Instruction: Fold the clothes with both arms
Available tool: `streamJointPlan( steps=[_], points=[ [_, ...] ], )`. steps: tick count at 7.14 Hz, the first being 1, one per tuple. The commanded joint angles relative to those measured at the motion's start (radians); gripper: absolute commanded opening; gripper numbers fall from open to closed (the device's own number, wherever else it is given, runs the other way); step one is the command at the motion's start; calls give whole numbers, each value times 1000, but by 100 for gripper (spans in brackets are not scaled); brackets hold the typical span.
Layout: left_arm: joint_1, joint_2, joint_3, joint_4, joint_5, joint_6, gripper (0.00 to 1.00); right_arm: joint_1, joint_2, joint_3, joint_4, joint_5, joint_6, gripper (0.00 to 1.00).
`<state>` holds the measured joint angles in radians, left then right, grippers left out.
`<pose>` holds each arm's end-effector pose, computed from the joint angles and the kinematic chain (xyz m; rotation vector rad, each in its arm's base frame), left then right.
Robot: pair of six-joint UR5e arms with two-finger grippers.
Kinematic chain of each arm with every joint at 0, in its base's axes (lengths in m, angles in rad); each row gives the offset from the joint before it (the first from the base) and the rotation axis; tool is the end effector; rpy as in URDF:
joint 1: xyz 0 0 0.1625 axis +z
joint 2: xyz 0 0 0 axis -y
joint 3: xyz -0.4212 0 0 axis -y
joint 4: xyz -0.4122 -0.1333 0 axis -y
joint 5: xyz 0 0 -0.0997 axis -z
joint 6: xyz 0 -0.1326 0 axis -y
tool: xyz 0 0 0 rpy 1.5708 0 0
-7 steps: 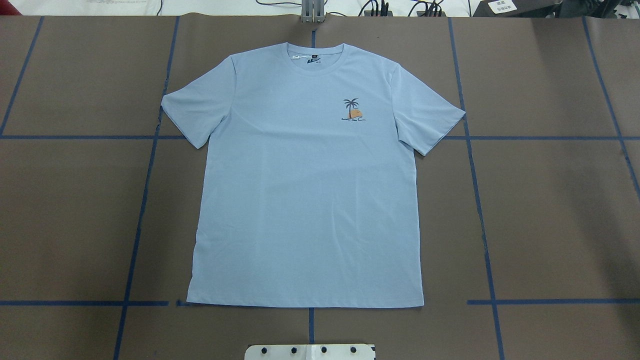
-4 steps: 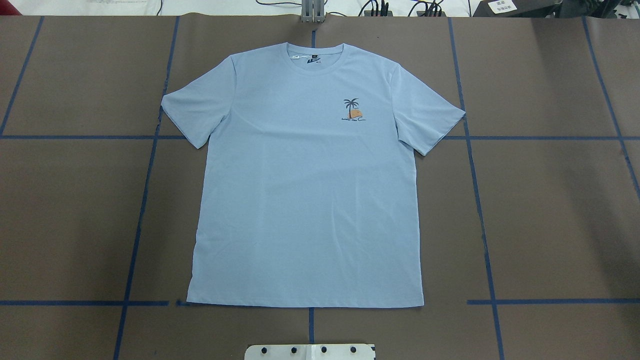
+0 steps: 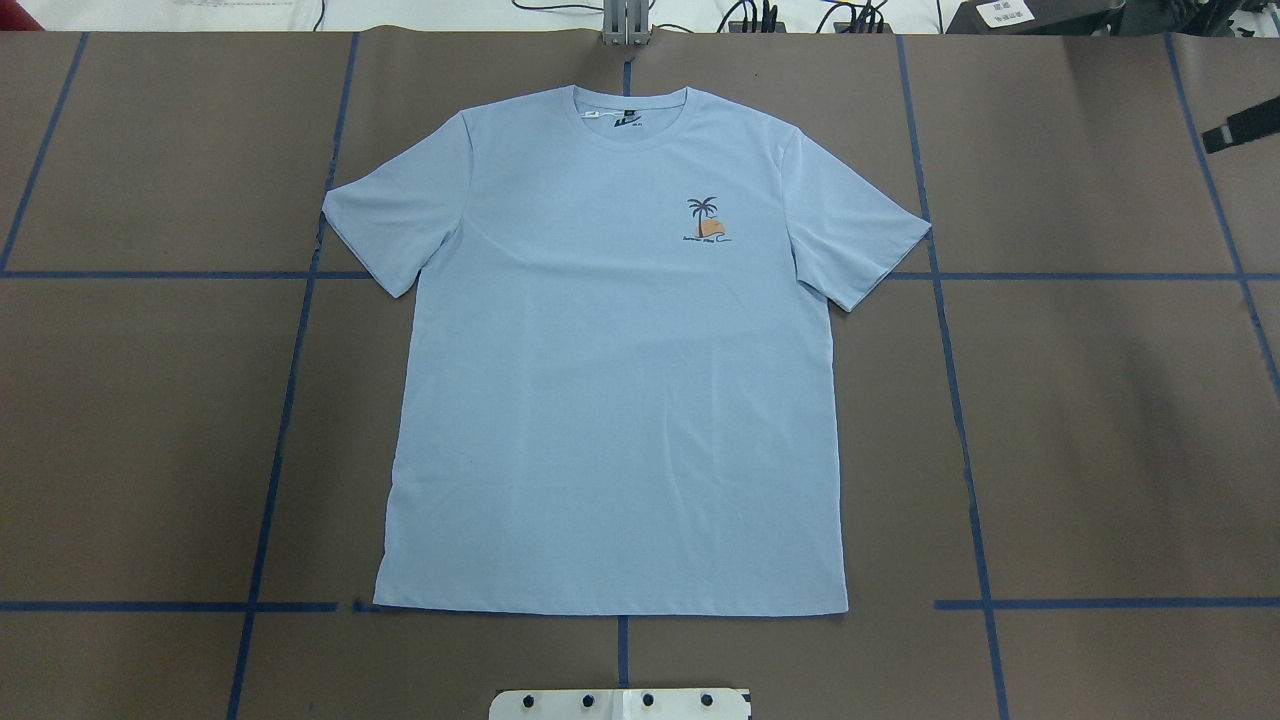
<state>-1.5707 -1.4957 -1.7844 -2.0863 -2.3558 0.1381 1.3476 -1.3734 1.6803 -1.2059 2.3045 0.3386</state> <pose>-0.0395 -0.5128 0.5394 0.6728 0.7144 0.3835 -0.0927 -0.6095 0.4660 0.4195 -0.8538 -0.1397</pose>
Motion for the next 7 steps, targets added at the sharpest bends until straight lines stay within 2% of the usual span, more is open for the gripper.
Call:
streamJointPlan(
  steps=[1, 2, 3, 4, 6, 7],
  points=[
    [-2, 5, -6, -1, 0, 0, 100, -146, 115, -150, 224, -87, 311, 88],
    [-2, 5, -4, -1, 0, 0, 100, -248, 122, -177, 343, -215, 477, 74],
    [-2, 5, -3, -1, 0, 0, 100, -345, 134, -179, 353, -337, 556, 62],
    [-2, 5, -4, -1, 0, 0, 100, -423, 137, -200, 355, -475, 563, 60],
    [-2, 8, -7, -1, 0, 0, 100, -459, 180, -275, 382, -499, 582, 54],
    [-2, 8, -6, -1, 0, 0, 100, -464, 183, -330, 447, -500, 582, 52]
  ],
)
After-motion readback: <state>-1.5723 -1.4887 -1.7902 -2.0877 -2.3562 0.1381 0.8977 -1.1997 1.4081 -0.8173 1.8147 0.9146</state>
